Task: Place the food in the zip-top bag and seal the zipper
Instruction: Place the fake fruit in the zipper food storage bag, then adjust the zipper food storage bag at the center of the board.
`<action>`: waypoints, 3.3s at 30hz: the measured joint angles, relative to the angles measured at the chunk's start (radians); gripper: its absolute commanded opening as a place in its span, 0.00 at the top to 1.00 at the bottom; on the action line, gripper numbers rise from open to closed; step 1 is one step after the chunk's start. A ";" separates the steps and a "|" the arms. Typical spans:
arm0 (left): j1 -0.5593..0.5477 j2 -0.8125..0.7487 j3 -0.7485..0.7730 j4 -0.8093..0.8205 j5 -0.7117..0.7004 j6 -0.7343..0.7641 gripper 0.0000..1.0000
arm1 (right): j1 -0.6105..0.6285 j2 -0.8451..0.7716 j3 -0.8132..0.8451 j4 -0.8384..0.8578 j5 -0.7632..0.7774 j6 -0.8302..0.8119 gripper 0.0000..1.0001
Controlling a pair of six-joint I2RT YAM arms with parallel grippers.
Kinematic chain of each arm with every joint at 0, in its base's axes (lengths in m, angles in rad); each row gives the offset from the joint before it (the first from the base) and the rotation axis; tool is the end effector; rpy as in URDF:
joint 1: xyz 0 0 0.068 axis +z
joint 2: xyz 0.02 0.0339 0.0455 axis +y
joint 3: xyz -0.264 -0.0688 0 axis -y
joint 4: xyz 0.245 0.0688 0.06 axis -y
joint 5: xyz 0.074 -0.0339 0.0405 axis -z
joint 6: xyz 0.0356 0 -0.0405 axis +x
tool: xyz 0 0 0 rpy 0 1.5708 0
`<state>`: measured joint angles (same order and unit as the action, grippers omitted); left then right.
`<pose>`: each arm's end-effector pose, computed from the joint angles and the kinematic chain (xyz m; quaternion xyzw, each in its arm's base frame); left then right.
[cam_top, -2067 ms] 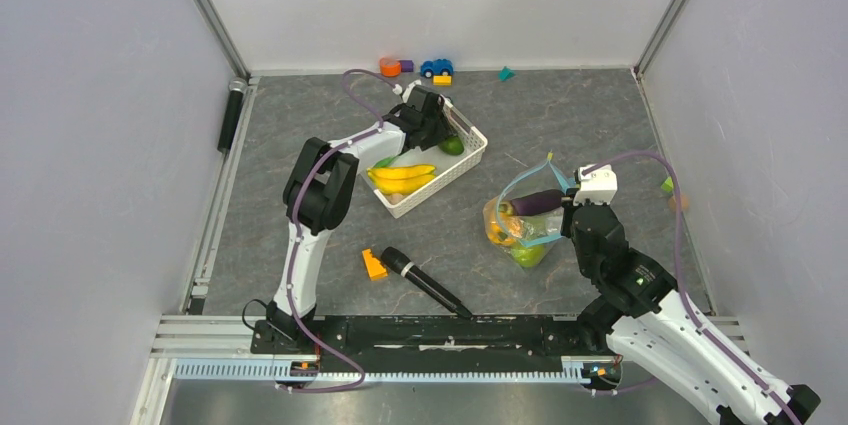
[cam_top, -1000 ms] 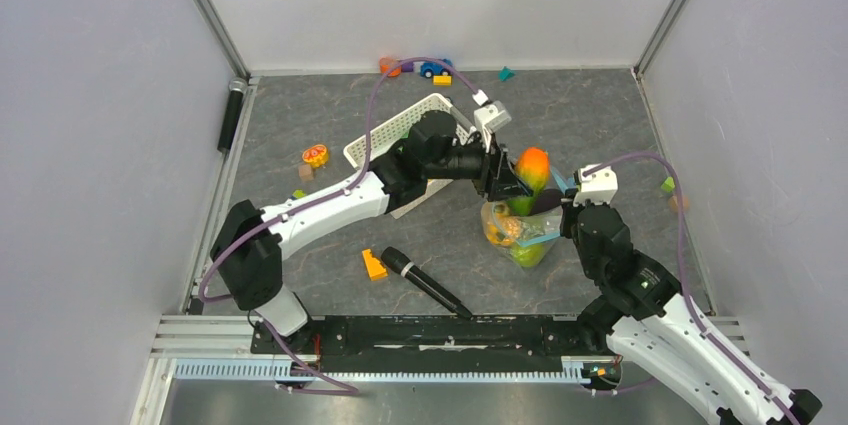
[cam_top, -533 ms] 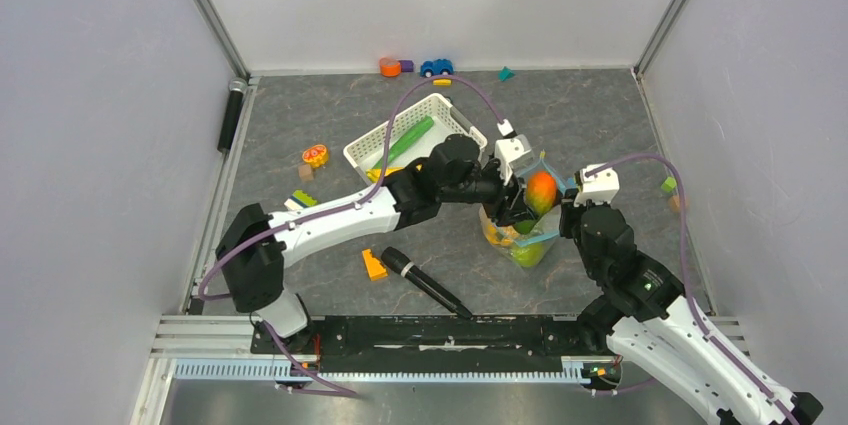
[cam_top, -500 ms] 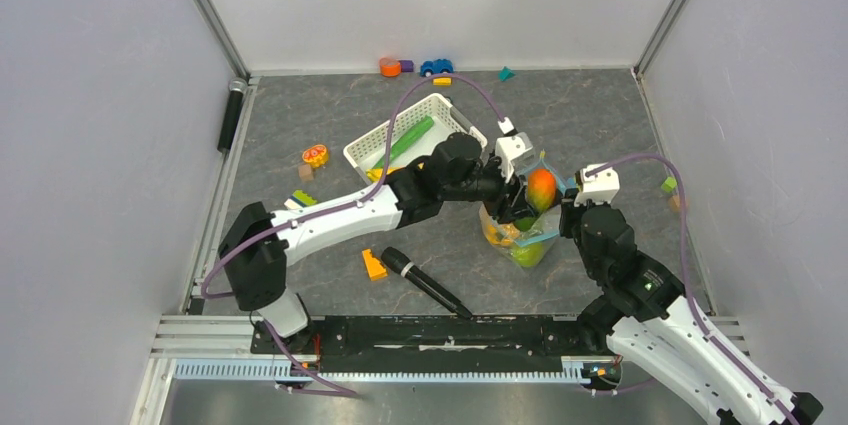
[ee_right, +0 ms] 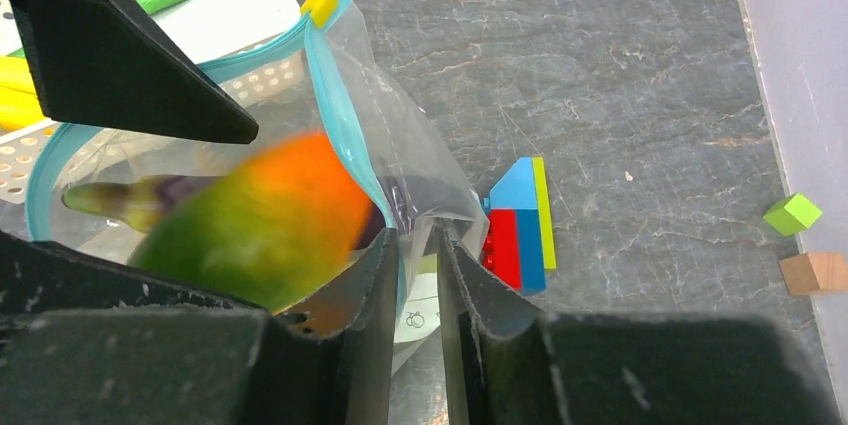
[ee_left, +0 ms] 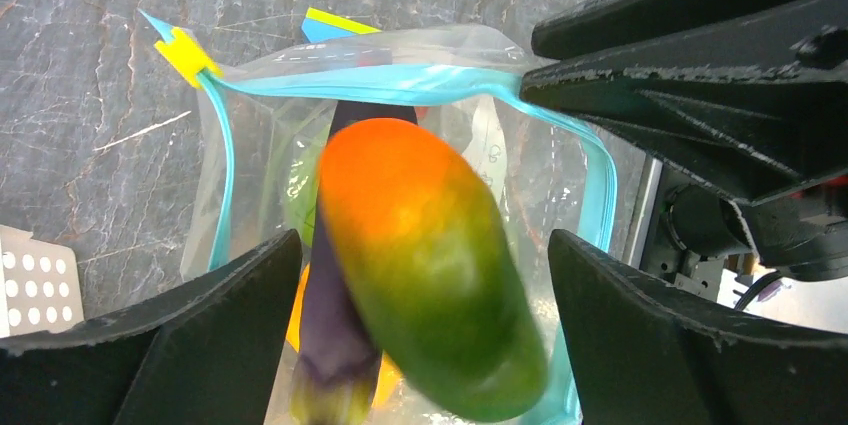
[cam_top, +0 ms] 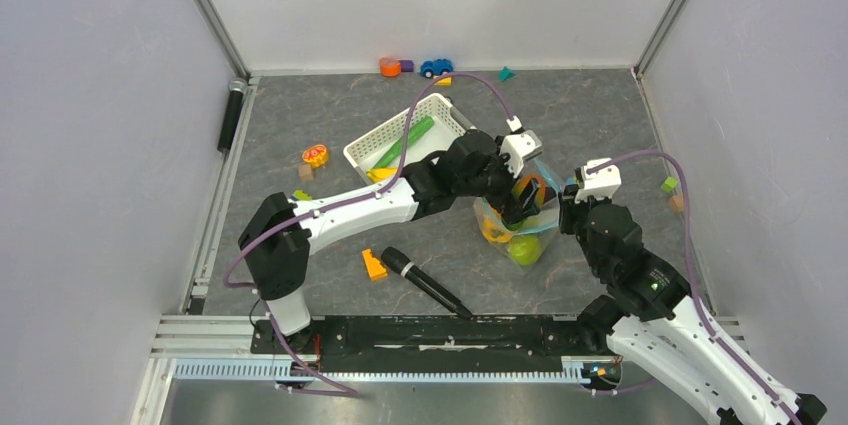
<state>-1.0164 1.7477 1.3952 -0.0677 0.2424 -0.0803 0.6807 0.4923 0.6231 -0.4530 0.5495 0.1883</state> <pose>0.2118 -0.3584 0.3008 0.4345 0.7136 -0.3681 0.4080 0.1061 0.0620 0.2967 -0.0365 0.7960 0.0372 0.6030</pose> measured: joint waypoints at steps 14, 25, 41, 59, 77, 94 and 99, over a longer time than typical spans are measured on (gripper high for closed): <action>0.000 -0.036 -0.010 -0.006 -0.002 0.002 0.00 | 0.000 0.030 0.008 0.021 0.000 -0.026 0.73; 0.005 -0.185 -0.055 -0.006 -0.250 -0.010 0.00 | 0.000 0.021 0.009 0.028 -0.001 -0.035 0.73; 0.065 -0.112 -0.026 -0.132 -0.188 -0.064 0.00 | 0.000 0.014 0.009 0.042 -0.035 -0.037 0.73; 0.066 -0.054 -0.006 -0.166 -0.107 -0.086 0.98 | 0.000 0.067 0.010 0.049 -0.059 -0.041 0.71; 0.066 -0.104 -0.034 -0.140 -0.082 -0.086 0.98 | 0.000 0.127 0.074 0.049 -0.123 -0.063 0.59; 0.067 -0.169 0.047 -0.171 -0.343 -0.060 0.98 | 0.000 0.248 0.296 -0.021 -0.054 -0.036 1.00; 0.087 -0.238 0.030 -0.148 -0.328 -0.063 0.97 | 0.001 0.190 0.285 0.109 -0.144 -0.025 1.00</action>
<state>-0.9298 1.5101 1.4250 -0.2157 -0.0860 -0.1436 0.6819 0.6819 0.9085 -0.3435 0.4053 0.1635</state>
